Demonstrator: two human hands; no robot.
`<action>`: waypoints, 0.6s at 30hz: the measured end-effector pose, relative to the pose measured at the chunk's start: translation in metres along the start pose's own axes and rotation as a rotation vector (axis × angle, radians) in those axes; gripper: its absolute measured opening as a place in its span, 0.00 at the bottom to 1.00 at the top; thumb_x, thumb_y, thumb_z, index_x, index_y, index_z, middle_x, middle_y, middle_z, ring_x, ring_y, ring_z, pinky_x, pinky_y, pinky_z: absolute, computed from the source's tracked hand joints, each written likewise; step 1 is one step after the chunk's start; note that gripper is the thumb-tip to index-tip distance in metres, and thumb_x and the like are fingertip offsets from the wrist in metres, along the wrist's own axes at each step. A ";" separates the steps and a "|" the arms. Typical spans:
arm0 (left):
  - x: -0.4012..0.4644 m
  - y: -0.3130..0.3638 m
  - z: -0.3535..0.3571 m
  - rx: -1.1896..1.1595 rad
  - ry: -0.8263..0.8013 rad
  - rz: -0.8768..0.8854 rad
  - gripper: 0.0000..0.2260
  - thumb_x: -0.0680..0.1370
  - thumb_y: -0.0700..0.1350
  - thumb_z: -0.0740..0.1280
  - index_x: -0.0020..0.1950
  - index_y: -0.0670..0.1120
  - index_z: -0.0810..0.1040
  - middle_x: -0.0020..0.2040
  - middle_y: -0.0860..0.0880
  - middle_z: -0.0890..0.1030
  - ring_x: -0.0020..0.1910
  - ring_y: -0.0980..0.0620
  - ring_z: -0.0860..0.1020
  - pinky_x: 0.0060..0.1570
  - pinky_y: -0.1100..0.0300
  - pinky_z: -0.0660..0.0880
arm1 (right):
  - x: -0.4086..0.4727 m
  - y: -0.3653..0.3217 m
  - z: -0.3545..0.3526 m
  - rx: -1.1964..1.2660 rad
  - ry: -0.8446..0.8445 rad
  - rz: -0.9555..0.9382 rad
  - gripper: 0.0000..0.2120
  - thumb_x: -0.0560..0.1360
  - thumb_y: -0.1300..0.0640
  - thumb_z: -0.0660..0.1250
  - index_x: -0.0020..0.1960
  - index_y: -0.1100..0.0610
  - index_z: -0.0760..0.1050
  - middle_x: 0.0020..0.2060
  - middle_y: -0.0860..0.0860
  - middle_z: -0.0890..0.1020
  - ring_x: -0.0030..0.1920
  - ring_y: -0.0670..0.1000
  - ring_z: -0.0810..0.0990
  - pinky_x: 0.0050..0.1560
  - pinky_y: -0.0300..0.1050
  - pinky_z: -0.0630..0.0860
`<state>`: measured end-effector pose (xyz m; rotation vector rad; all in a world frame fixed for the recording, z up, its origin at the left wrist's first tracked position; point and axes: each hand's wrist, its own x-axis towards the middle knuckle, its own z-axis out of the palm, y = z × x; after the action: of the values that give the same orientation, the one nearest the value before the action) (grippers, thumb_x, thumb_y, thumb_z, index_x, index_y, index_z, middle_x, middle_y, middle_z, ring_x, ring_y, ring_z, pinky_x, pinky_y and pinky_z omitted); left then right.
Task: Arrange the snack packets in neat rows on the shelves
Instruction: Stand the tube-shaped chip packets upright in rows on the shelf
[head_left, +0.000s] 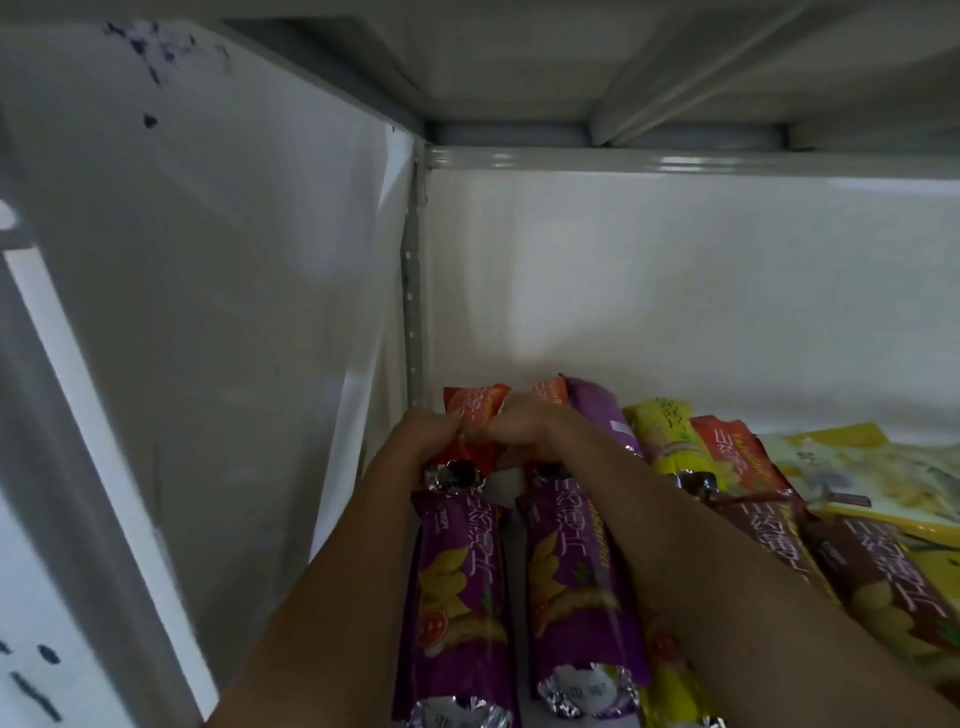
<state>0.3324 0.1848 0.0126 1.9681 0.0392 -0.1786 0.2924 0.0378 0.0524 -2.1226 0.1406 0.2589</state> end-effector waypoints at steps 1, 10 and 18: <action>-0.002 0.001 -0.002 -0.033 -0.010 0.001 0.38 0.71 0.56 0.74 0.74 0.36 0.72 0.63 0.37 0.82 0.55 0.41 0.84 0.49 0.52 0.83 | -0.001 0.000 -0.001 0.008 -0.006 -0.009 0.11 0.76 0.63 0.76 0.57 0.63 0.80 0.54 0.59 0.85 0.55 0.58 0.86 0.54 0.52 0.85; -0.035 0.041 -0.016 -0.143 -0.095 0.274 0.22 0.78 0.48 0.76 0.68 0.39 0.78 0.56 0.46 0.85 0.53 0.49 0.85 0.58 0.51 0.82 | -0.031 -0.005 -0.059 0.290 -0.013 -0.128 0.20 0.76 0.57 0.77 0.62 0.66 0.78 0.56 0.60 0.86 0.54 0.55 0.86 0.50 0.45 0.85; -0.066 0.073 -0.014 -0.162 -0.356 0.428 0.37 0.67 0.54 0.82 0.73 0.46 0.75 0.65 0.46 0.83 0.61 0.49 0.84 0.63 0.50 0.81 | -0.085 -0.005 -0.110 0.121 -0.043 -0.243 0.23 0.76 0.51 0.75 0.67 0.61 0.78 0.59 0.56 0.86 0.57 0.55 0.87 0.63 0.52 0.81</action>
<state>0.2770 0.1727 0.0941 1.7138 -0.5776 -0.2328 0.2252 -0.0523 0.1342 -1.9899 -0.1241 0.1473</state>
